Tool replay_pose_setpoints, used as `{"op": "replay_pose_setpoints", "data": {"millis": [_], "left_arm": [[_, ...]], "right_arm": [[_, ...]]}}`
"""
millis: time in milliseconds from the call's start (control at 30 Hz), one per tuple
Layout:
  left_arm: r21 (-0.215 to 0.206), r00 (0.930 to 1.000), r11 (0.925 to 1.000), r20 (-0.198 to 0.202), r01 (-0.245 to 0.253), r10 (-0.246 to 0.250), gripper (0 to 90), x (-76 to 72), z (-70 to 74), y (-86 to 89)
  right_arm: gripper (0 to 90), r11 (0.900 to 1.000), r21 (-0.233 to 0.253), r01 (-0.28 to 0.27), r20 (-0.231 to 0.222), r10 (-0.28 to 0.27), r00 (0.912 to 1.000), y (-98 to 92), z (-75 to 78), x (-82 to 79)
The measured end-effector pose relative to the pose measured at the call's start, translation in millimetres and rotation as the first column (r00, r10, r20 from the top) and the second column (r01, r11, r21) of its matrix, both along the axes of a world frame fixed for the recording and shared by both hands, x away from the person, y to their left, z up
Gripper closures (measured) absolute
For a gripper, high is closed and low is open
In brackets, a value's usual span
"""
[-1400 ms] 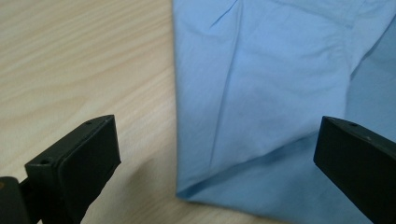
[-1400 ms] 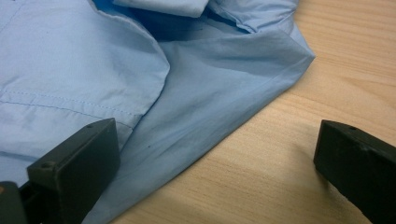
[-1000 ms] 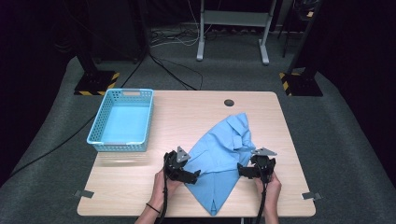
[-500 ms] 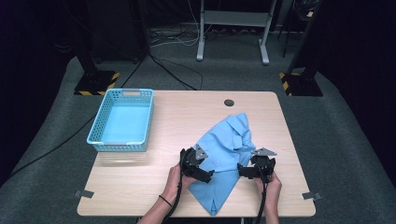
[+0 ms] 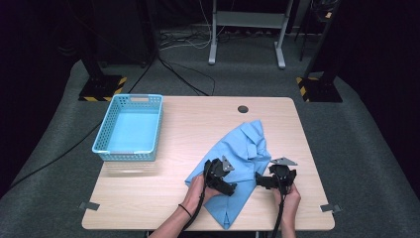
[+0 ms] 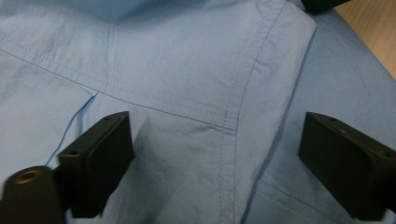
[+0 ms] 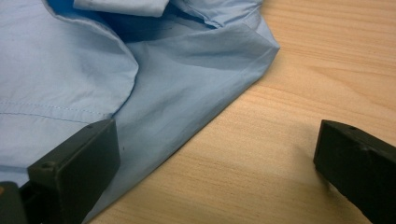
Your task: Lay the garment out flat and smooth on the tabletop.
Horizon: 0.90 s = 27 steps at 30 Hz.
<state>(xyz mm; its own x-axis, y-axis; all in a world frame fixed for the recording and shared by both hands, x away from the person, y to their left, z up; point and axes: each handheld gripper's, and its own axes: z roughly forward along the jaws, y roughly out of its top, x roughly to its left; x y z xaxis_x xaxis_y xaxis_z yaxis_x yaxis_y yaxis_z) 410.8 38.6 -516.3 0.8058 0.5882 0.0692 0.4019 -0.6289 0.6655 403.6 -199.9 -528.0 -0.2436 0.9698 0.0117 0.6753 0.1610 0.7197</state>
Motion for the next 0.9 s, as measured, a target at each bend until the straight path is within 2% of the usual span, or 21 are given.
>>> {"op": "replay_pose_setpoints", "data": {"millis": [200,367,533,633,900], "left_arm": [[0.006,0.9993,0.9998,0.034,-0.019,0.018,34.4,-0.7,3.8,2.8],[0.037,0.9972,0.9991,0.073,-0.019,0.016,54.9,-2.2,5.6,0.9],[0.067,0.9947,0.9978,0.102,0.006,-0.013,74.2,-2.3,6.5,-3.3],[0.059,0.9921,0.9982,0.124,0.011,-0.018,79.5,0.0,7.2,-2.0],[-0.031,0.9908,0.9993,0.133,-0.019,0.023,83.5,6.4,19.7,11.3]], "right_arm": [[0.0,1.0,0.0,-0.005,0.0,0.005,1.0,0.4,0.0,0.3],[0.0,1.0,0.0,-0.005,-0.002,0.005,1.0,0.6,0.1,0.3],[0.0,1.0,-0.001,-0.012,0.0,0.012,0.9999,1.5,0.0,3.1],[0.0,1.0,-0.001,-0.012,0.001,0.012,0.9999,1.6,0.0,2.9],[0.0,1.0,-0.001,-0.014,0.001,0.014,0.9999,1.5,0.0,3.0]]}}
